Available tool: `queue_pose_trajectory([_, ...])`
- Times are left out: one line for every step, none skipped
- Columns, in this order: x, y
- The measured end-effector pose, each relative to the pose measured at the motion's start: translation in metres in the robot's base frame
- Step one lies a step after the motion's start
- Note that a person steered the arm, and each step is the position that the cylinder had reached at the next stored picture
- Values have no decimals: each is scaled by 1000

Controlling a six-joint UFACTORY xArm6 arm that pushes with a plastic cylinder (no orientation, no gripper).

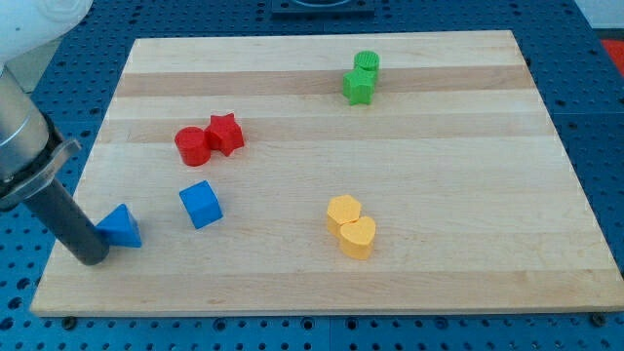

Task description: Move the blue triangle to the horizontal left of the blue cube

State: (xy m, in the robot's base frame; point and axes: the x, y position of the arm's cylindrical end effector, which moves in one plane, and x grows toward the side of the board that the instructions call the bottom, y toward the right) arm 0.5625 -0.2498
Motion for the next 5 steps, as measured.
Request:
queue_pose_trajectory([-8,-1])
queue_pose_trajectory([-8,16])
queue_pose_trajectory([-11,36])
queue_pose_trajectory([-12,35])
queue_pose_trajectory([-11,4])
